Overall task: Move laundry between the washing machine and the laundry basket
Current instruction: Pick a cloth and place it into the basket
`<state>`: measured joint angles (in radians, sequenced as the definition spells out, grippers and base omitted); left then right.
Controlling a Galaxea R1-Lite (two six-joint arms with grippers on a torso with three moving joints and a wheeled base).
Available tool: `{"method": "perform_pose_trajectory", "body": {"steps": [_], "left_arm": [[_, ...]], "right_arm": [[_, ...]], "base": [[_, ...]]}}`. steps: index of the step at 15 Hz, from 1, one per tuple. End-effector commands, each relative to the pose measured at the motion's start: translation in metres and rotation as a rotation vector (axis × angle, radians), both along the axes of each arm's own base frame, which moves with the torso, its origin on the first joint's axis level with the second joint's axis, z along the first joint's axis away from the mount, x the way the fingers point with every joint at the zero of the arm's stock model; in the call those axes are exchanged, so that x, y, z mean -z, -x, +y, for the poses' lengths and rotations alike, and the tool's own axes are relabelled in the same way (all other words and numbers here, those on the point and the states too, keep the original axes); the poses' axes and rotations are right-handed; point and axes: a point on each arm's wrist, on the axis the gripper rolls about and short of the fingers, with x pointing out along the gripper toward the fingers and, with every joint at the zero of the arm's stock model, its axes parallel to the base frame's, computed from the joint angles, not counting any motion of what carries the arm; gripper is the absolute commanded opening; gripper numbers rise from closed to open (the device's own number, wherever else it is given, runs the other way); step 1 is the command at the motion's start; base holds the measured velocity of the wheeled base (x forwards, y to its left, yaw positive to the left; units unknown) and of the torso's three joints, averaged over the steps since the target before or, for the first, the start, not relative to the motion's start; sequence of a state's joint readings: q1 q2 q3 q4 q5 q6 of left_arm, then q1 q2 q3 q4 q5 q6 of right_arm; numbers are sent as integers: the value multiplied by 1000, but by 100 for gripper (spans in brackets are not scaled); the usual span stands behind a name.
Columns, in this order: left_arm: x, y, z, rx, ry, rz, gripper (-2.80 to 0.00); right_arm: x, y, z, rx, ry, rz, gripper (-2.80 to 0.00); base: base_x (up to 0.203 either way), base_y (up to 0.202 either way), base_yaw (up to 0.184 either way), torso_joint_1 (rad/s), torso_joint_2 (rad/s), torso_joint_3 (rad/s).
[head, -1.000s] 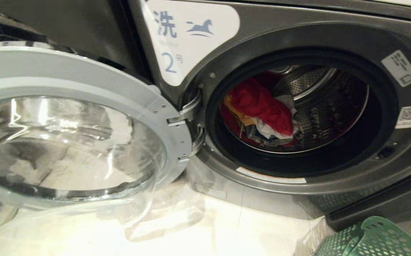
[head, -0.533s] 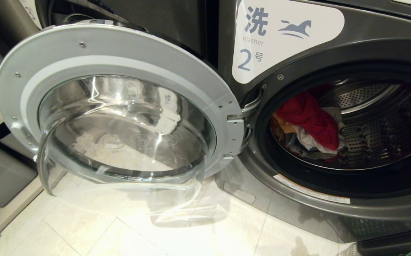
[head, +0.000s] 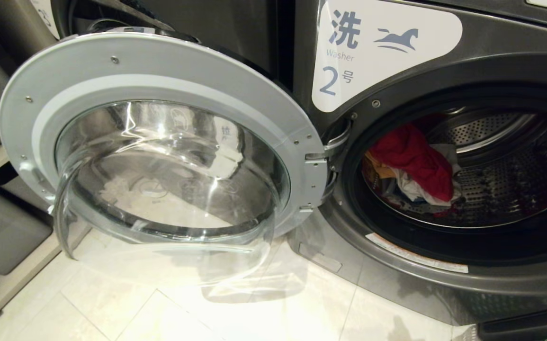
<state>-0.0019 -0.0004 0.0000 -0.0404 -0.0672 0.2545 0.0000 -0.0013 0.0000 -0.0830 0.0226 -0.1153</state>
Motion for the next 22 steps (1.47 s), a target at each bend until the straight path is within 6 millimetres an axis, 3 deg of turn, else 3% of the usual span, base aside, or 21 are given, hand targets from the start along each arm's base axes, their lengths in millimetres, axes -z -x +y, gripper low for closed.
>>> {"method": "perform_pose_trajectory", "body": {"steps": [1,9,12,15,18,22], "left_arm": [[0,0,0,0,-5,1,-280],[0,0,0,0,-5,1,-280],[0,0,0,1,-6,0,-280],[0,0,0,1,-19,1,-280],[0,0,0,0,-23,-1,-280],[0,0,0,1,-21,1,-280]], "right_arm": [[9,-3,0,0,1,34,-280],[9,-3,0,-2,2,35,-280],[7,-2,1,-18,99,31,-280],[-36,0,1,-51,117,10,-280],[-66,-26,4,-165,180,169,-280],[-61,-74,5,-265,346,436,-280]], "base": [[128,0,-3,1,4,6],[48,0,0,6,1,1],[0,0,0,0,0,0],[0,0,0,0,0,0],[0,0,0,0,0,0],[0,0,0,0,0,0]]}}
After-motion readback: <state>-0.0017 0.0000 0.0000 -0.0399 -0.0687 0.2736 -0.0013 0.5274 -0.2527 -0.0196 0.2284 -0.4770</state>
